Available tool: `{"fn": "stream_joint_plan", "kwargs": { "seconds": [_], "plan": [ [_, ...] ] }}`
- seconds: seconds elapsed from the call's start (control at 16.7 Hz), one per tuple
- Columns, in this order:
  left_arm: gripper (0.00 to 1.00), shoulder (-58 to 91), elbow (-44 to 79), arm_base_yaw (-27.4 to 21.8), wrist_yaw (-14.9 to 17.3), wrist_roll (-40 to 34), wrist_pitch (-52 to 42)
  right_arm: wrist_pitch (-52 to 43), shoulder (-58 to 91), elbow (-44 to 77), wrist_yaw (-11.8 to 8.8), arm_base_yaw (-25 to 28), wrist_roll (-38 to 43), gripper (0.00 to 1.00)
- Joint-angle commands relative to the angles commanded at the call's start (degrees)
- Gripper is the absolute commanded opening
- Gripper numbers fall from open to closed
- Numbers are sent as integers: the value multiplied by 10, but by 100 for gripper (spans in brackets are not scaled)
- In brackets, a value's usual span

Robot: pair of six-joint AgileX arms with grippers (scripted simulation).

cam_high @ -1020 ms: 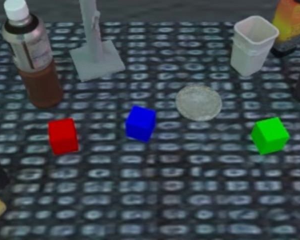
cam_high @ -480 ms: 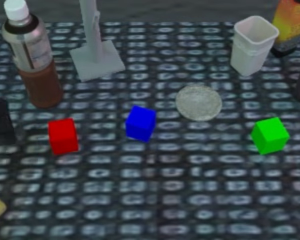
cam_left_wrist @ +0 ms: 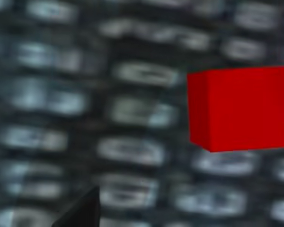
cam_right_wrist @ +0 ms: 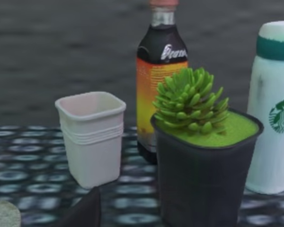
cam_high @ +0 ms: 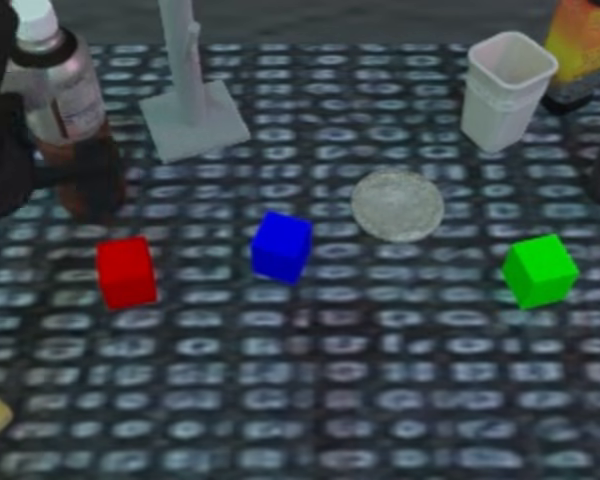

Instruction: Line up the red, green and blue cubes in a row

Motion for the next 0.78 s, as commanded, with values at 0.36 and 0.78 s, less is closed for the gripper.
{"fn": "stream_joint_plan", "kwargs": {
  "seconds": [0.36, 0.78],
  "plan": [
    [100, 231, 187, -29, 1, -54, -124, 0, 0, 0, 0, 0, 0, 100],
    [100, 288, 238, -37, 1, -69, -154, 0, 0, 0, 0, 0, 0, 100]
  ]
}}
